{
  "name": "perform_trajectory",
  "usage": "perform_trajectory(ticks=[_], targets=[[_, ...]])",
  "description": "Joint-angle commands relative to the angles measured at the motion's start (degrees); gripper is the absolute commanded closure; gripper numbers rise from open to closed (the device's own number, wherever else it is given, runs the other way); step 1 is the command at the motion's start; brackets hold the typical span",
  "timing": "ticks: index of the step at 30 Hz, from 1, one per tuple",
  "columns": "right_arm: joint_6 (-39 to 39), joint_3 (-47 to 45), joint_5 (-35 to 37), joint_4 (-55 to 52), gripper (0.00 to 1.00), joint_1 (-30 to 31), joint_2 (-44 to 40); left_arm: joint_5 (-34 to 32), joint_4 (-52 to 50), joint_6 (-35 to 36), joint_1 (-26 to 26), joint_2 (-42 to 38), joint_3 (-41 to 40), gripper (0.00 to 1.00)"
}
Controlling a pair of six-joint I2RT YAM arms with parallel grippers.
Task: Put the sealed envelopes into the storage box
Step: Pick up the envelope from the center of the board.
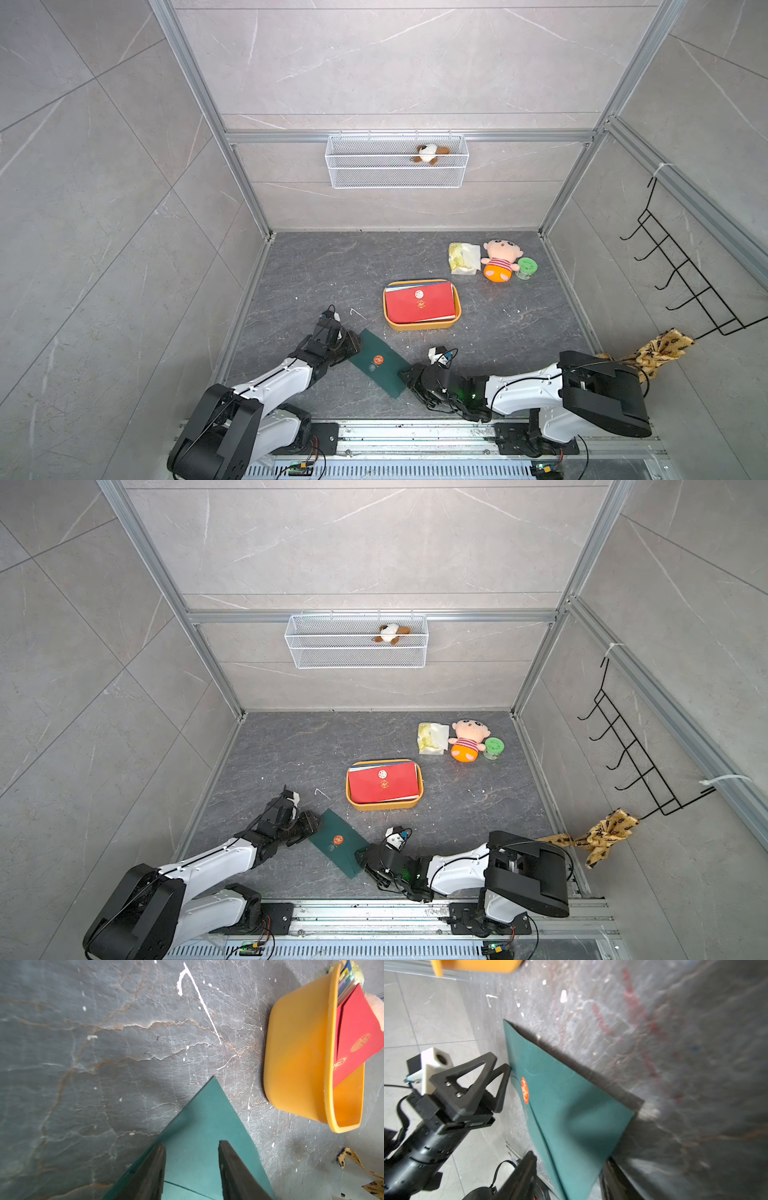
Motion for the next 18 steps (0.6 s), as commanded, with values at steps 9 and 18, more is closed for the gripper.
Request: perform_trajectory(ticks=[9, 18], targets=[[-5.3, 1.1, 1.5, 6.3, 0.49, 0.1, -4.6, 1.6, -6.9, -0.6, -0.5, 2.3, -2.6, 0.53], [-5.6, -2.5, 4.1, 12.5, 0.49, 0.2, -7.4, 1.5, -6.9, -0.5, -0.6, 2.6, -2.6, 0.52]])
